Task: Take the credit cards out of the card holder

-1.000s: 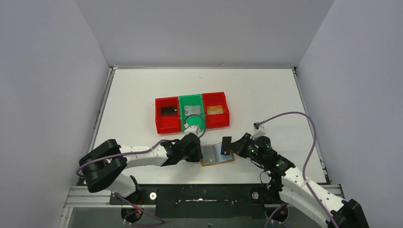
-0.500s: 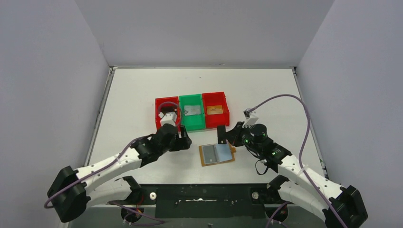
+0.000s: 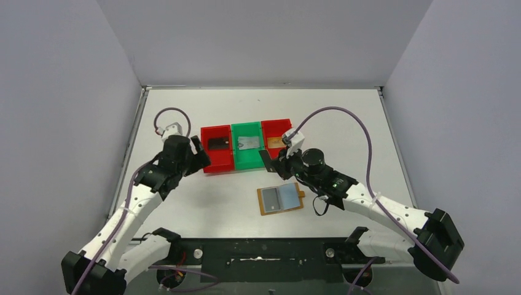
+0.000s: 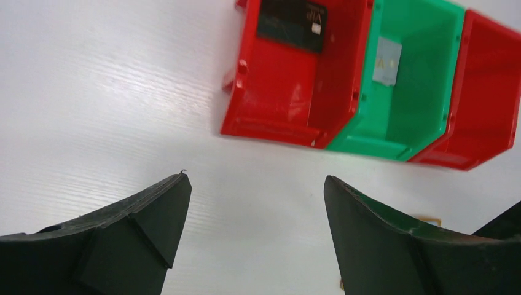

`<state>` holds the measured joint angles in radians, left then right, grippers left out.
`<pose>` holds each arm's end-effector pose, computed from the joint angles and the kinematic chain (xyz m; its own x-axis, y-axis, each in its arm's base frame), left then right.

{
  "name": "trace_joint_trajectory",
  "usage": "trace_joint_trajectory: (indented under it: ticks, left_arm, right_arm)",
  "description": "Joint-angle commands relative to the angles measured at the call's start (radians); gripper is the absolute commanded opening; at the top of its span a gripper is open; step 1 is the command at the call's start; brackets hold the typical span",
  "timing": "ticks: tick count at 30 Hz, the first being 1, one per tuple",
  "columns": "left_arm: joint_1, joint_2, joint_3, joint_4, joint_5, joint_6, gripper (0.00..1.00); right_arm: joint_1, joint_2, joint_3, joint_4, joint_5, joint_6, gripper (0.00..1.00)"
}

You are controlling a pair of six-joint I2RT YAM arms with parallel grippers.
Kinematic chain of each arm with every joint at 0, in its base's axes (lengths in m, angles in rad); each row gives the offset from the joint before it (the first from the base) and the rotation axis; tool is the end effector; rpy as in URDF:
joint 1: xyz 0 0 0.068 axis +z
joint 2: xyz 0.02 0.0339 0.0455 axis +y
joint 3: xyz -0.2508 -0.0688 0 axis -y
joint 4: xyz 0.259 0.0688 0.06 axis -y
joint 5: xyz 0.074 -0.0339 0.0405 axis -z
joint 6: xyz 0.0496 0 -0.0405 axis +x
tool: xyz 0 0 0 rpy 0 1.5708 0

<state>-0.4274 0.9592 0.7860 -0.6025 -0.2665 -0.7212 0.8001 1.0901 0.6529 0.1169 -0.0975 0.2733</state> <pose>0.2133 -0.0828 0.2480 -0.6296 -0.4132 -0.6579 -0.2489 0.9095 -0.3329 0.1924 0.2051 0.2417 -0.4213 -0.0483 -0.9056 -0.6903 0.6647 0.2857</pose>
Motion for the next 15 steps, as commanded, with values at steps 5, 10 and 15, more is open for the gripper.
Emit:
trace_joint_trajectory:
  ticks: [5,10,15]
  left_arm:
    - [0.201,-0.051,0.097,-0.081,-0.025,0.161,0.83]
    - [0.334,-0.043,0.046,-0.007,0.016,0.176,0.84]
    - [0.388,-0.086,-0.022,0.055,-0.007,0.184,0.84]
  right_arm:
    - [0.015,0.097,0.158,0.141,-0.008,-0.257,0.0]
    - [0.024,0.205,0.254,0.141,-0.028,-0.358,0.0]
    - [0.054,0.368,0.433,0.088,-0.057,-0.509,0.0]
